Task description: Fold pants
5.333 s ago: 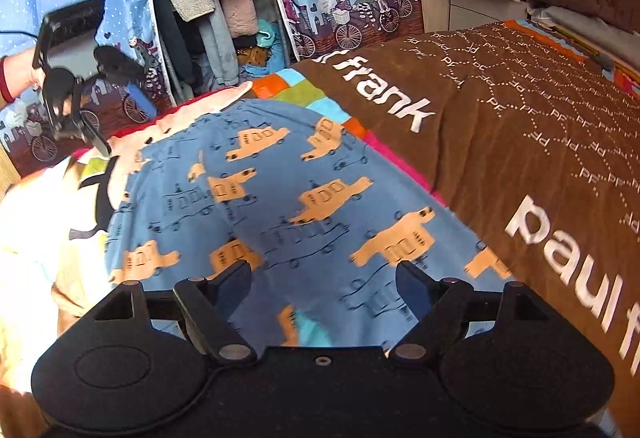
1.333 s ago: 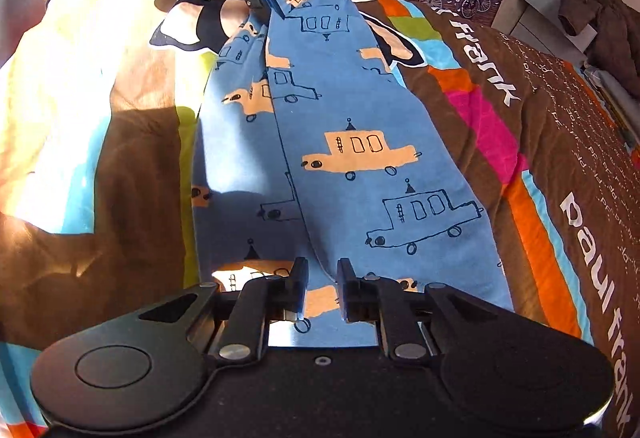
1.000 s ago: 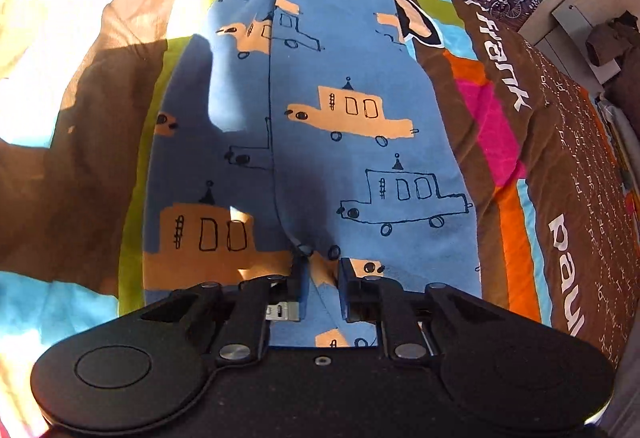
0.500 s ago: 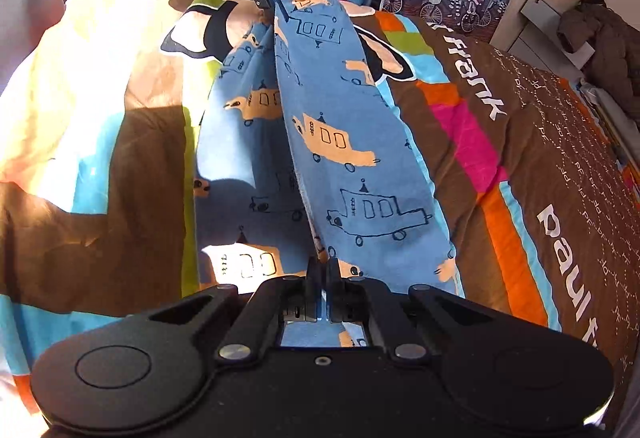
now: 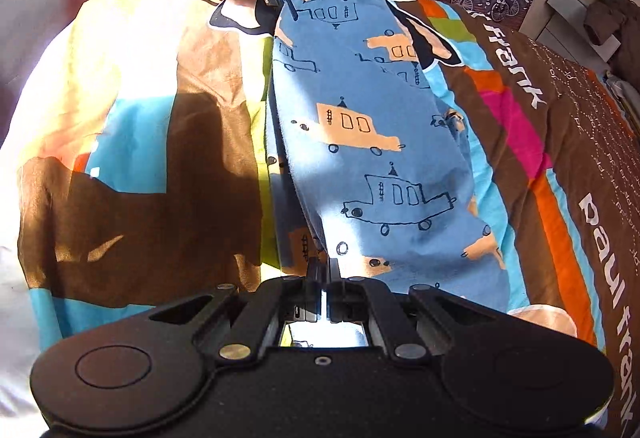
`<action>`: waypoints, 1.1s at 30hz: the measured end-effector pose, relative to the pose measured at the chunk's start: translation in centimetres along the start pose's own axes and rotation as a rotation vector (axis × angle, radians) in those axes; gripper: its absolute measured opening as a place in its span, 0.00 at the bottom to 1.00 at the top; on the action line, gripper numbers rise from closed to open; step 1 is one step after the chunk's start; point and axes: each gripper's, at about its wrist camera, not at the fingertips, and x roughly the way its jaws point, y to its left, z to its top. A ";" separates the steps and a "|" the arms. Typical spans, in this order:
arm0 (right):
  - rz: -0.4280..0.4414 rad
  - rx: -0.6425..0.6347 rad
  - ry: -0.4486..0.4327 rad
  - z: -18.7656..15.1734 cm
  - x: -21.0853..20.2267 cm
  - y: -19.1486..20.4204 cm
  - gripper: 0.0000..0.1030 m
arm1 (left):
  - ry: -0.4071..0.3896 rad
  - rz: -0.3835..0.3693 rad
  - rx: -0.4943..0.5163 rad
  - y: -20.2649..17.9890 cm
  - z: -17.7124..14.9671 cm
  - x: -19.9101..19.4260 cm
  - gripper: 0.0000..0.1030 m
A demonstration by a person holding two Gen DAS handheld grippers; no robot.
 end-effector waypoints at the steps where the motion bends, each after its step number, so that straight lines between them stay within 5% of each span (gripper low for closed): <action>1: 0.005 0.003 0.011 -0.1 0.4 0.0 0.01 | 0.001 0.003 0.003 0.0 0.0 0.1 0.01; 9: 0.082 0.109 -0.009 0.1 -0.9 -0.6 0.26 | 0.035 -0.016 0.017 0.0 -0.5 -1.3 0.13; 14: 0.092 0.244 -0.094 0.5 -1.4 -2.1 0.28 | -0.032 -0.071 -0.116 1.1 -0.4 -3.5 0.15; 16: 0.092 0.296 -0.111 0.5 -0.8 -2.7 0.31 | -0.063 -0.083 -0.151 1.3 -0.1 -3.9 0.26; 18: 0.123 0.337 -0.079 -0.2 0.5 -3.1 0.35 | -0.050 -0.067 -0.136 1.1 0.2 -3.6 0.42; 20: 0.132 0.341 -0.008 -1.3 1.4 -3.0 0.37 | -0.025 -0.058 -0.113 0.7 0.2 -3.3 0.41; 23: 0.143 0.398 -0.034 -3.1 -0.8 -3.4 0.41 | -0.052 -0.078 -0.156 0.8 0.3 -3.7 0.41; 26: 0.101 0.464 -0.085 -5.0 -3.9 -4.6 0.59 | -0.115 -0.116 -0.208 0.7 2.1 -3.8 0.46; 29: 0.032 0.490 -0.068 -6.7 -5.5 -6.2 0.61 | -0.176 -0.150 -0.182 -0.6 5.6 -3.0 0.62; 33: -0.082 0.500 -0.030 -7.9 -6.2 -9.2 0.63 | -0.177 -0.166 -0.084 -3.0 10.0 -0.4 0.66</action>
